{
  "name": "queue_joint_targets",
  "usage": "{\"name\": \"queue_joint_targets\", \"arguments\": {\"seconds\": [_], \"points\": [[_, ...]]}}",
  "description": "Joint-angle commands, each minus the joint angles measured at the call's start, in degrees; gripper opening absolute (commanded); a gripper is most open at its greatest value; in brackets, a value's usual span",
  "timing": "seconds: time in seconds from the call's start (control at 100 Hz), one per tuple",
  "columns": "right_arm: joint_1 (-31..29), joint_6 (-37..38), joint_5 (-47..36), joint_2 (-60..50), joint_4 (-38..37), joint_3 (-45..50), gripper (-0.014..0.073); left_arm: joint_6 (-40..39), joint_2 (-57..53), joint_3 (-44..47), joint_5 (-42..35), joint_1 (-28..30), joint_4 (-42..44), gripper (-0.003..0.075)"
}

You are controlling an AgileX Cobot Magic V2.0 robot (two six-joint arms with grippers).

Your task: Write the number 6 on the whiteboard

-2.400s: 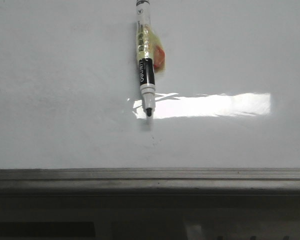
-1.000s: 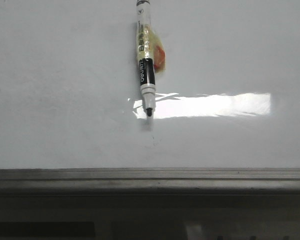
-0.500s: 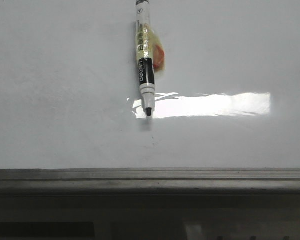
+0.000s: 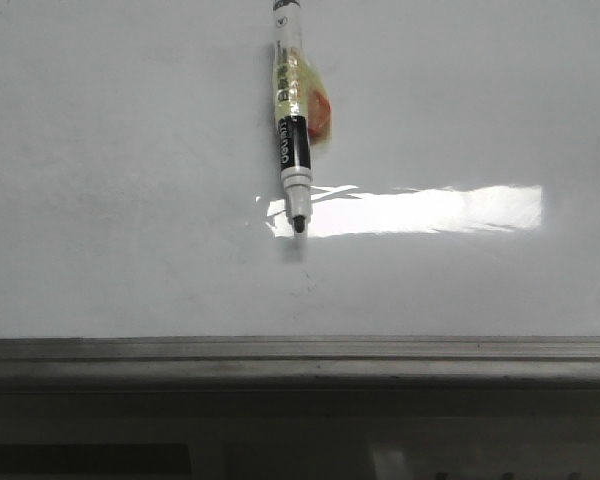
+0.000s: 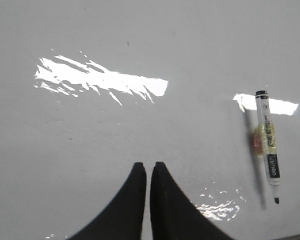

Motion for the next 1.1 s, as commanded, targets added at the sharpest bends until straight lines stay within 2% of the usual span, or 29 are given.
{"name": "queue_joint_targets", "arguments": {"seconds": [0.0,0.03,0.11,0.2,0.25,0.33,0.42,0.51,0.68,0.92,1.09], "points": [[1.6,-4.4,1.6,3.6,-0.1,-5.1,-0.0063,1.7,5.5,-4.9,-1.0,0.2,1.3,0.007],[2.2,-4.4,2.6,4.6,-0.1,-6.2,-0.006,2.4,7.2,-5.8,-0.5,0.2,1.1,0.0101],[3.1,-4.5,4.0,6.5,-0.1,-7.9,-0.0018,6.2,11.4,-8.2,0.9,0.2,0.5,0.0256],[3.6,-4.5,3.6,8.2,-0.1,-8.9,0.0108,9.5,15.8,-10.1,2.6,0.2,-2.7,0.0403],[3.8,-4.5,3.4,9.0,-0.1,-8.9,0.0195,13.1,18.1,-10.9,4.5,0.1,-5.7,0.0437],[3.8,-4.5,3.4,10.4,0.1,-8.9,0.0327,20.0,21.5,-11.8,7.6,-1.1,-11.3,0.0438],[3.9,-4.5,3.2,11.9,0.1,-8.9,0.0391,22.2,24.6,-11.9,7.4,-3.4,-17.6,0.0429],[3.9,-4.5,2.1,13.0,0.1,-8.9,0.0386,22.3,27.6,-12.2,5.9,-6.3,-20.1,0.0398],[3.9,-4.5,-0.7,14.7,0.1,-8.7,0.0386,22.3,32.3,-13.3,2.3,-14.0,-19.9,0.0396],[3.9,-4.5,-0.9,16.7,0.1,-8.7,0.0386,22.1,39.5,-16.8,-10.0,-26.5,-20.3,0.0396],[3.9,-4.5,-0.9,17.0,0.1,-8.7,0.0386,22.1,46.4,-19.2,-15.7,-30.7,-28.3,0.0396]]}}
